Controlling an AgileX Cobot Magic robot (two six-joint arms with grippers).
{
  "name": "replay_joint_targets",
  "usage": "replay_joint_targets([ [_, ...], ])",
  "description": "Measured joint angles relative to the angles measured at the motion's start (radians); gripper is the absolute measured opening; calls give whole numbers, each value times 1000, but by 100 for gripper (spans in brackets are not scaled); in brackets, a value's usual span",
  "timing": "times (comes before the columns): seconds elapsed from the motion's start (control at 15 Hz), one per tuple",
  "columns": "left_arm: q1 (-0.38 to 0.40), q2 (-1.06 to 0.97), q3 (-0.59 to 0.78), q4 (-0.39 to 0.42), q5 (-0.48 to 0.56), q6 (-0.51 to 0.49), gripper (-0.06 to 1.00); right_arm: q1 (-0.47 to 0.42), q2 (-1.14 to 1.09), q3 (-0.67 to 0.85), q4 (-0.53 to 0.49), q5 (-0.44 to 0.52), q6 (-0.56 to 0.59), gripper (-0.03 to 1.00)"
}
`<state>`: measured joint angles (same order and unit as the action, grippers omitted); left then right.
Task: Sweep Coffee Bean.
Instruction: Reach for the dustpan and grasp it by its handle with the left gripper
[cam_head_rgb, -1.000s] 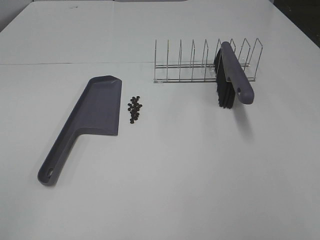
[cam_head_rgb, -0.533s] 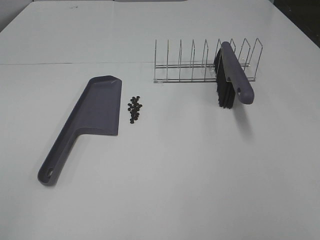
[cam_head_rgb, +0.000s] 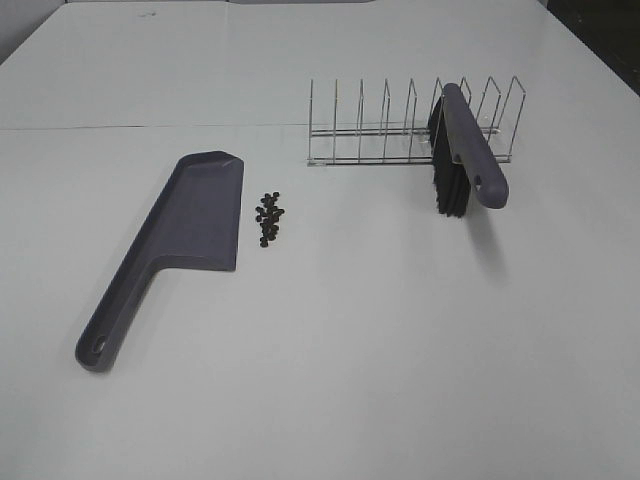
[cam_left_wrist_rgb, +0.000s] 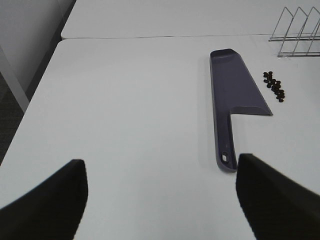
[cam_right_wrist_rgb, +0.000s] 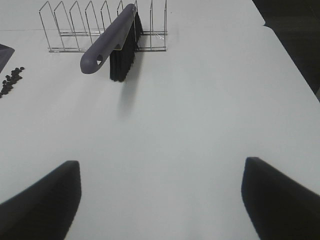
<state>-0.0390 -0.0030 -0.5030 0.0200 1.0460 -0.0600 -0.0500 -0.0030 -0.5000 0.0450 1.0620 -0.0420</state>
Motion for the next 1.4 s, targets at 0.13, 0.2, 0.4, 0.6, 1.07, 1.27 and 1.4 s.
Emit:
replay_joint_targets([
  [0.13, 0, 0, 0, 0, 0, 0, 76, 0, 0, 0, 0, 0, 0, 77],
  [0.2, 0, 0, 0, 0, 0, 0, 76, 0, 0, 0, 0, 0, 0, 77],
  [0.4, 0, 0, 0, 0, 0, 0, 76, 0, 0, 0, 0, 0, 0, 77],
  [0.6, 0, 0, 0, 0, 0, 0, 76, 0, 0, 0, 0, 0, 0, 77],
  [1.07, 0, 0, 0, 0, 0, 0, 76, 0, 0, 0, 0, 0, 0, 77],
  [1.27, 0, 0, 0, 0, 0, 0, 76, 0, 0, 0, 0, 0, 0, 77],
  [1.4, 0, 0, 0, 0, 0, 0, 76, 0, 0, 0, 0, 0, 0, 77],
])
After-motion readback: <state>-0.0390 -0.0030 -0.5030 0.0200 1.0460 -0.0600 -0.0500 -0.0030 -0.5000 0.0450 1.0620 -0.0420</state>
